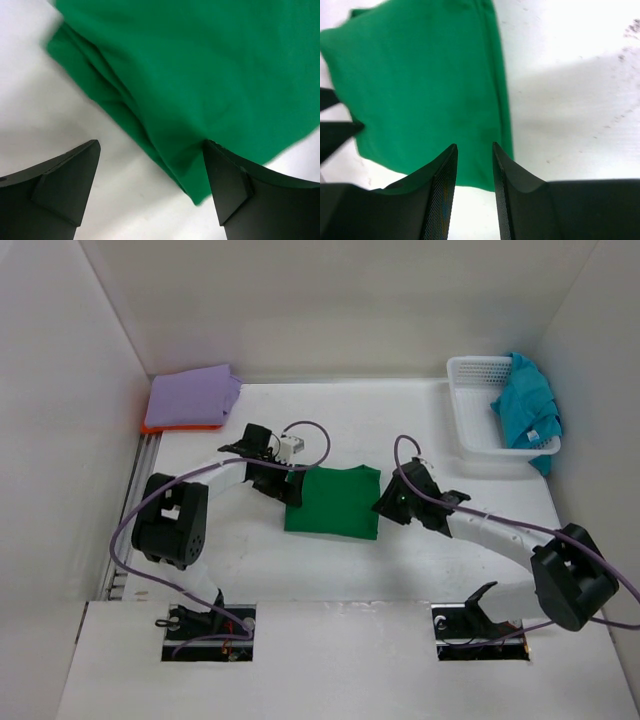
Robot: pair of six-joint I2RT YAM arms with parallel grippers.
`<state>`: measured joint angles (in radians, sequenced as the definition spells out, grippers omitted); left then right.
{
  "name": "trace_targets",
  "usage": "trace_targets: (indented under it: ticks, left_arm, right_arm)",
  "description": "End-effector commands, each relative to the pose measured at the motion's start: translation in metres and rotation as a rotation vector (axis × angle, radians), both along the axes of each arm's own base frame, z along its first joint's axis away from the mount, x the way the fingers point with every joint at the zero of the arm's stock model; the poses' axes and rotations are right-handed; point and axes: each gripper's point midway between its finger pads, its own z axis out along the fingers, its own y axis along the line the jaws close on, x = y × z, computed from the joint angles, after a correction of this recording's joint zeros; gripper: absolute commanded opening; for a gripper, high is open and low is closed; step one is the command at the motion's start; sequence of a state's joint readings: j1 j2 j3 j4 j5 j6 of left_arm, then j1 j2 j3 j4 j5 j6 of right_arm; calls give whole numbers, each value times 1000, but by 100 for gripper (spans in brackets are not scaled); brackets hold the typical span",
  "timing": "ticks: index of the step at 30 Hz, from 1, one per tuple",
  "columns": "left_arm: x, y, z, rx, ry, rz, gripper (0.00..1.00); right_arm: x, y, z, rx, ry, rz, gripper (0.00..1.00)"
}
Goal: Fold and stack the t-shirts
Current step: Smooth out wrinkles on the folded tshirt, then put the neatly folded tshirt into the corner of the board with the left arm
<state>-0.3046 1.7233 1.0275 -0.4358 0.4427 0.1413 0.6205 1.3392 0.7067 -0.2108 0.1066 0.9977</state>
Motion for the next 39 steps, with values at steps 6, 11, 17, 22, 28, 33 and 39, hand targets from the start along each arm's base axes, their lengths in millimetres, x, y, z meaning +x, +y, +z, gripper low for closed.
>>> trace_targets:
  ticks: [6,11,17,22,28,33,39]
  left_arm:
    - [-23,-24,-25,-51,207,-7,77]
    - [-45,-25,-51,-17,349,-20,57]
    - [-42,-28,-60,-80,441,7,1]
    - [14,-25,-3,-122,205,26,0]
    - [101,17,52,92,-183,122,0]
    - [165,47,81,243,-375,213,0]
    - [233,96,121,435,-595,305,0]
  right_arm:
    - [-5,-13,2,-18,-21,-24,39]
    - [-3,-17,17,-5,-64,-40,39]
    - [-2,-28,35,15,-107,-71,39]
    - [-6,-48,42,25,-132,-115,39]
    - [-8,-75,48,39,-169,-187,39]
    - [-8,-87,50,22,-175,-201,39]
    - [-7,-90,50,3,-175,-195,40]
